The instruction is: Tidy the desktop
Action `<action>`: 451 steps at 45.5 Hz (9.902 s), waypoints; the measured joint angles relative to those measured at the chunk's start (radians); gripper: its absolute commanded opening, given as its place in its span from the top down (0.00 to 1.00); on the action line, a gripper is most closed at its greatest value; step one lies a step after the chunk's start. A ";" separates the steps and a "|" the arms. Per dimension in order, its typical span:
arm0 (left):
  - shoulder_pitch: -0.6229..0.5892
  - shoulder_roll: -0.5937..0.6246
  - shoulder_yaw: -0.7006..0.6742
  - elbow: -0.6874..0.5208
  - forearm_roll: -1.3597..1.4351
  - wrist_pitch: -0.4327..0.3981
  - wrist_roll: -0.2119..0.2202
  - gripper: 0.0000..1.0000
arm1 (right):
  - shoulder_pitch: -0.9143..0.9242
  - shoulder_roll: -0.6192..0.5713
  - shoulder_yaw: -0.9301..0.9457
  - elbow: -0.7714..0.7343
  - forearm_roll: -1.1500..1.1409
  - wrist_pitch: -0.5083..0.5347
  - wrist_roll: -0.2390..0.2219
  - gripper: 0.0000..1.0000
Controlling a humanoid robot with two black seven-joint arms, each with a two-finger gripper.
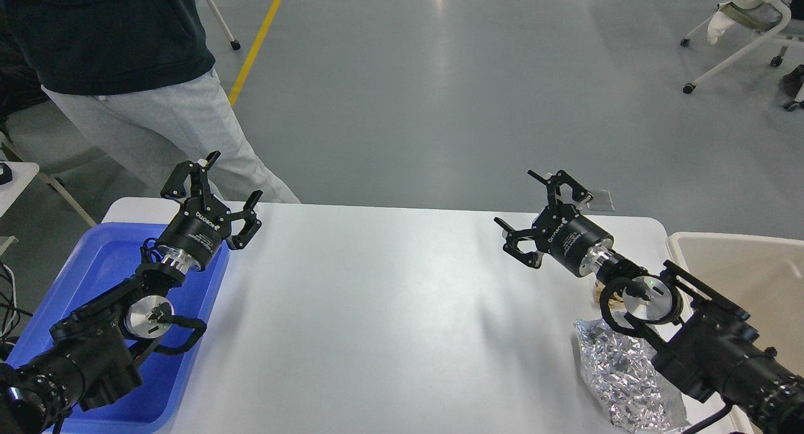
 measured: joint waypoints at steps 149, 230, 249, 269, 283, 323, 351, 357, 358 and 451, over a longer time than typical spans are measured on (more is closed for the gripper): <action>0.000 0.000 0.000 0.000 0.001 0.000 0.000 0.00 | 0.187 -0.554 -1.174 0.384 -1.162 -0.547 0.163 0.41; 0.000 0.000 0.000 0.000 0.002 0.000 0.002 0.00 | 0.314 -0.856 -0.926 0.574 -0.836 -0.173 0.238 1.00; 0.000 0.000 0.000 0.000 0.001 0.000 0.002 0.00 | 0.395 -0.957 -0.847 0.463 -0.820 -0.011 0.240 1.00; 0.000 0.000 0.000 0.000 0.001 0.000 0.002 0.00 | 0.291 -0.787 -0.846 0.014 -0.809 -0.129 0.246 1.00; 0.000 0.000 0.000 0.000 0.000 0.000 0.000 0.00 | 0.139 -0.622 -0.906 -0.298 -0.821 -0.269 0.280 1.00; 0.000 0.000 0.000 0.001 0.000 0.000 0.000 0.00 | 0.014 -0.358 -1.444 -0.661 -0.846 -0.517 0.303 0.73; 0.000 0.000 0.000 0.000 0.000 0.000 0.000 0.00 | 0.004 -0.315 -1.381 -0.673 -0.720 -0.523 0.305 0.01; 0.000 0.000 0.000 0.001 0.000 0.000 0.000 0.00 | 0.027 -0.312 -1.310 -0.649 -0.585 -0.515 0.305 0.01; 0.000 0.000 0.000 0.001 0.000 0.000 0.000 0.00 | 0.032 -0.312 -1.299 -0.642 -0.564 -0.514 0.305 0.01; 0.000 0.000 0.000 0.001 0.000 0.001 0.000 0.00 | 0.072 -0.158 -0.184 0.023 0.422 0.027 0.119 0.00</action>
